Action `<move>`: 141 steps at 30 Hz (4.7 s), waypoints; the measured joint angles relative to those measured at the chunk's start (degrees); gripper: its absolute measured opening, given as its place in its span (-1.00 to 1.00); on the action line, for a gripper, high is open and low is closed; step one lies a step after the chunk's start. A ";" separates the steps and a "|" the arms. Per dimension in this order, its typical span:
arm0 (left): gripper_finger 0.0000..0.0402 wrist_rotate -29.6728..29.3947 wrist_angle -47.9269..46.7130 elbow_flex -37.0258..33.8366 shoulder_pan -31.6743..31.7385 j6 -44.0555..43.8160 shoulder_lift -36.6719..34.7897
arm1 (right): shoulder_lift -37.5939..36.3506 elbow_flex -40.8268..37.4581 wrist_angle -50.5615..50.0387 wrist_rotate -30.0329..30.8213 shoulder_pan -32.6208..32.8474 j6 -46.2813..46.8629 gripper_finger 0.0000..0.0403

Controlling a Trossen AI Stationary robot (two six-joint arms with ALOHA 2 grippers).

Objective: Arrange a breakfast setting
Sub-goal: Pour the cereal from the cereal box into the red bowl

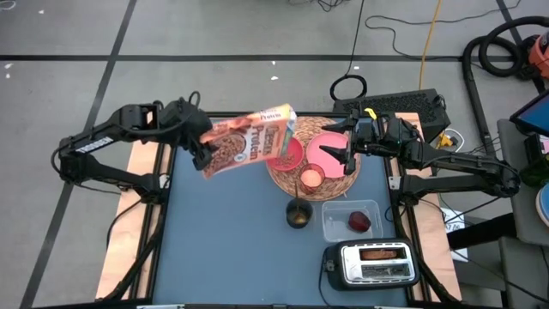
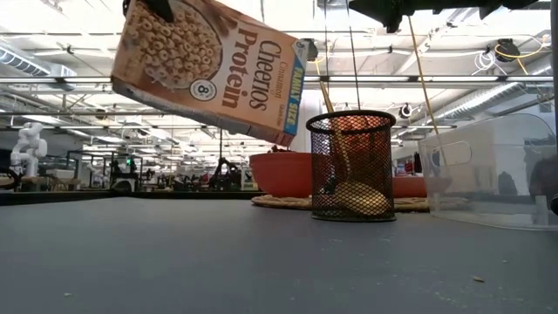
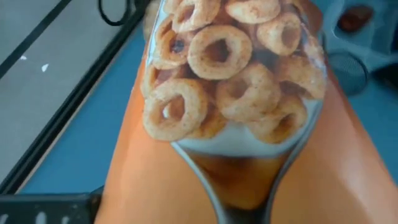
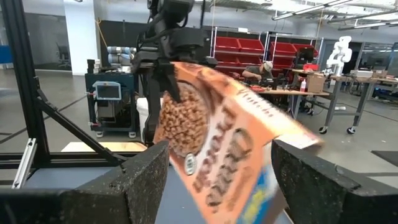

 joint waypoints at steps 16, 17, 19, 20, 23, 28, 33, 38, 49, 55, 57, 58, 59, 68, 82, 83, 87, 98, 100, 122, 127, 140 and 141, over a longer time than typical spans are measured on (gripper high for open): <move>0.03 0.47 -0.59 0.00 -0.33 -0.46 0.00 | 0.00 0.00 0.00 0.02 0.00 0.07 0.36; 0.03 0.39 -0.88 0.00 -0.40 -0.43 0.00 | 0.00 0.00 0.00 0.02 0.00 0.03 0.36; 0.03 1.34 -0.29 0.00 -0.55 -0.64 0.00 | 0.00 0.00 0.00 0.02 0.00 0.00 0.36; 0.03 1.76 0.33 0.00 -0.56 -0.66 0.00 | 0.00 0.00 0.00 0.01 0.00 -0.01 0.36; 0.03 1.20 0.52 0.00 -0.44 -0.42 -0.15 | 0.00 0.02 0.00 0.00 0.00 -0.02 0.36; 0.03 2.31 0.53 0.00 -0.54 -0.23 -0.20 | 0.00 0.02 0.00 0.02 0.00 -0.04 0.36; 0.03 1.80 0.53 0.00 -0.45 0.23 -0.20 | 0.00 0.02 0.00 0.00 0.00 -0.04 0.36; 0.03 1.82 -0.52 0.02 -0.50 0.18 0.75 | 0.00 0.00 0.00 0.02 0.00 -0.04 0.36; 0.03 1.70 1.35 0.00 -0.50 0.71 2.08 | 0.00 0.00 0.00 0.02 0.00 -0.04 0.36; 0.03 1.71 0.82 0.02 -0.50 0.45 1.30 | 0.00 0.02 0.00 0.02 0.00 -0.04 0.36; 0.03 1.71 -0.11 0.02 -0.50 0.27 1.42 | 0.00 0.00 0.00 0.02 0.00 -0.04 0.36; 0.03 1.70 -0.50 0.02 -0.50 0.27 1.54 | 0.00 0.00 0.00 0.01 0.00 -0.04 0.36; 0.03 1.69 -0.59 0.02 -0.50 0.26 1.69 | 0.00 0.02 0.00 0.01 0.00 -0.04 0.36; 0.03 1.71 -0.30 1.28 -0.50 -0.19 1.36 | 0.00 0.00 0.00 0.01 0.00 -0.04 0.36; 0.03 1.66 1.05 1.20 -0.83 -0.44 1.42 | -0.02 0.00 0.00 0.02 0.00 0.04 0.36; 0.03 1.66 0.97 1.20 -0.87 -0.40 1.38 | -0.02 0.02 0.00 0.02 0.00 0.11 0.36; 0.03 1.66 -0.32 1.20 -0.87 -0.24 1.42 | -0.02 0.00 0.00 0.00 0.00 0.00 0.36; 0.03 0.41 -0.25 1.22 -0.87 -0.32 0.81 | -0.01 0.02 0.00 0.01 0.00 0.11 0.36; 0.03 -0.82 -1.09 1.22 -0.87 -0.25 1.33 | -0.02 0.01 0.00 0.02 0.00 0.09 0.36; 0.03 -0.48 0.53 1.20 -0.87 -0.05 1.87 | -0.02 0.02 0.00 0.00 0.00 -0.02 0.36; 0.03 -0.39 0.37 1.25 -0.87 0.71 1.15 | -0.02 0.01 0.00 0.00 0.00 -0.04 0.36; 0.03 -0.56 -3.39 1.25 -0.87 0.44 -0.01 | -0.02 0.02 0.00 0.00 0.00 -0.04 0.36; 0.03 -1.37 -2.57 1.25 -0.87 -0.53 -0.20 | -0.02 0.02 0.00 0.00 0.00 -0.04 0.36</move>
